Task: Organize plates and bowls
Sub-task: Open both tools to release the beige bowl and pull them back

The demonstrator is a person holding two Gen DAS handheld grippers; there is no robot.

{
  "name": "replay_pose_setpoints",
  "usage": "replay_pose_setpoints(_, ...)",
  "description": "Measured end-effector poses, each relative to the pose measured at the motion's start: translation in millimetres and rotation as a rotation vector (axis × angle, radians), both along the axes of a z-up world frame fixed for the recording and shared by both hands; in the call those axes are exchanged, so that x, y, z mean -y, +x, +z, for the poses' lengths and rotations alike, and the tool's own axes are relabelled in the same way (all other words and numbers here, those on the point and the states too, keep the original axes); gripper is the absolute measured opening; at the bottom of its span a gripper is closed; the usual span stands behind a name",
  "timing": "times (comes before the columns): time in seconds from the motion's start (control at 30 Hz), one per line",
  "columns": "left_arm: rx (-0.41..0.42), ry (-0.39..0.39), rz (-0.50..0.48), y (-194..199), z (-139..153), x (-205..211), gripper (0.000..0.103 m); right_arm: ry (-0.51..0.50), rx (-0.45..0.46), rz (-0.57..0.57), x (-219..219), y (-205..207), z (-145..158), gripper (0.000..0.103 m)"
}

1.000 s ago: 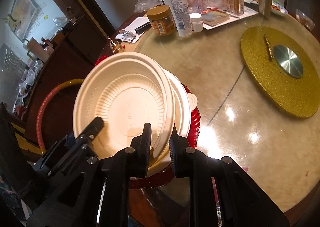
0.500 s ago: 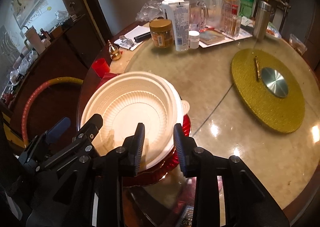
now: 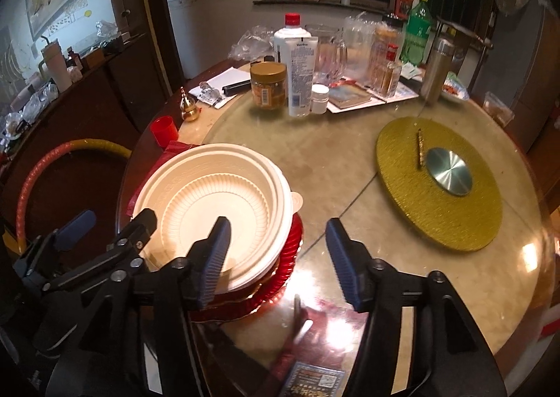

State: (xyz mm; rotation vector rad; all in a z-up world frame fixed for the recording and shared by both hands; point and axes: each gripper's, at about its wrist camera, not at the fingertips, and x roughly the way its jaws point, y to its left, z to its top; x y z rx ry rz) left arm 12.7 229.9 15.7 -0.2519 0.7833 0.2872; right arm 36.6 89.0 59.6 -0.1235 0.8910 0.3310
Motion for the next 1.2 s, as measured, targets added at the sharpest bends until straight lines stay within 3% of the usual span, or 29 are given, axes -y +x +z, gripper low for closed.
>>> replay_pose_setpoints(0.1,0.011,0.013,0.009,-8.7,1.2,0.0,0.081,0.012,0.014,0.025,3.7,-4.7,1.2,0.071)
replay_pose_setpoints(0.47,-0.008,0.096,0.032,-21.6,-6.8,8.7,0.082,0.101,0.067,0.042,29.1,-23.0,-2.4,0.070)
replay_pose_setpoints(0.63,-0.010,0.104,0.028,-24.6,-7.0,14.5,0.082,0.077,0.090,0.068,36.6,-27.1,-7.2,0.070)
replay_pose_setpoints(0.87,0.034,0.097,0.008,-33.8,2.9,22.4,0.082,0.096,0.194,0.143,49.2,-37.5,-1.3,0.070)
replay_pose_setpoints(1.03,0.060,0.074,-0.010,-35.4,7.3,26.6,0.082,0.064,0.190,0.200,49.1,-38.1,-6.5,0.070)
replay_pose_setpoints(1.2,0.026,0.125,0.017,-30.8,5.3,32.6,0.082,0.023,0.225,0.231,46.1,-43.5,-5.8,0.070)
